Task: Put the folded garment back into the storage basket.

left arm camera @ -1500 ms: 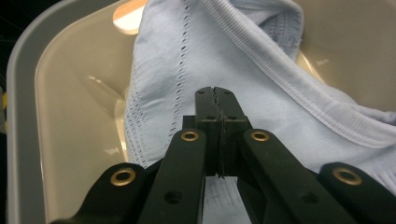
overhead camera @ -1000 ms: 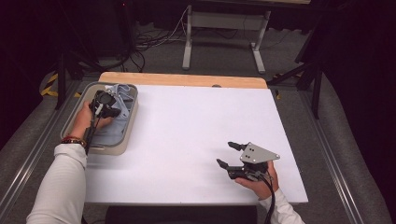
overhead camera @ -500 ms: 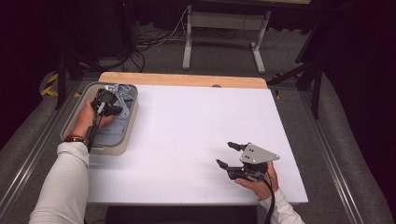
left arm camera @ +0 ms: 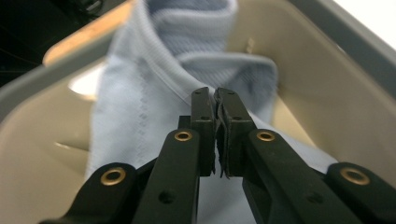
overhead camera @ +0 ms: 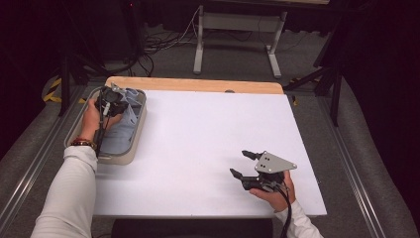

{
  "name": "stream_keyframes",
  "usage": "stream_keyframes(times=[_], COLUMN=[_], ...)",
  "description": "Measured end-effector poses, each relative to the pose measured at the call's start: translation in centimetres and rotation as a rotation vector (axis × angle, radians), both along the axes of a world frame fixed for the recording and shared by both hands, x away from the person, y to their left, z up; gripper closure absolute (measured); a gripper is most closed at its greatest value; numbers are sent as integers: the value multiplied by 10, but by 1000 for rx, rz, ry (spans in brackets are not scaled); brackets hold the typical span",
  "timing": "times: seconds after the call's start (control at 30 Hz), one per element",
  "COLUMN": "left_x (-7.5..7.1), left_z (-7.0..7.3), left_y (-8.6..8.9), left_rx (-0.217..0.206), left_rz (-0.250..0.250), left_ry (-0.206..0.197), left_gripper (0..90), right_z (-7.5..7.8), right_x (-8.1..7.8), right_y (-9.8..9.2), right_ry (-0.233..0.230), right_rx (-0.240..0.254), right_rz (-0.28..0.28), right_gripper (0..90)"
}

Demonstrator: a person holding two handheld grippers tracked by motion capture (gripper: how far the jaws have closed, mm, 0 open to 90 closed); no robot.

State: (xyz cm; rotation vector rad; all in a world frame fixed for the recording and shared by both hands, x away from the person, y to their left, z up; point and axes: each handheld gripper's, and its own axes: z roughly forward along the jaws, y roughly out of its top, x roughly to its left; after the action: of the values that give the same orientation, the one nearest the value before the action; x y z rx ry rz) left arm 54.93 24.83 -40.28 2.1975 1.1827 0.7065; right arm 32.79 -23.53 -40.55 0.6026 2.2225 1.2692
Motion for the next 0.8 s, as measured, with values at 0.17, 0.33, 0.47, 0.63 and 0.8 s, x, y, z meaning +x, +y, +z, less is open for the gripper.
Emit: stream_keyframes(times=[0.17,0.33,0.47,0.63,0.8], left_x=[7,8,7,1,-10], left_z=[-12,-18,-17,-6,9], left_y=[-4,-9,-9,-8,-9], left_rx=[15,55,49,21,-24], left_rz=[-2,-36,-32,-24,-39], left_ry=[100,152,151,64,-25], left_gripper=[870,892,886,864,859], right_z=[-2,-1,0,0,1], right_x=[0,-1,-2,-1,-2], right_y=[0,0,0,0,-1], right_ry=[6,0,-7,-11,-14], right_rx=[-6,-9,-12,-8,-4], right_rz=[2,6,6,7,4], right_gripper=[307,307,307,306,303])
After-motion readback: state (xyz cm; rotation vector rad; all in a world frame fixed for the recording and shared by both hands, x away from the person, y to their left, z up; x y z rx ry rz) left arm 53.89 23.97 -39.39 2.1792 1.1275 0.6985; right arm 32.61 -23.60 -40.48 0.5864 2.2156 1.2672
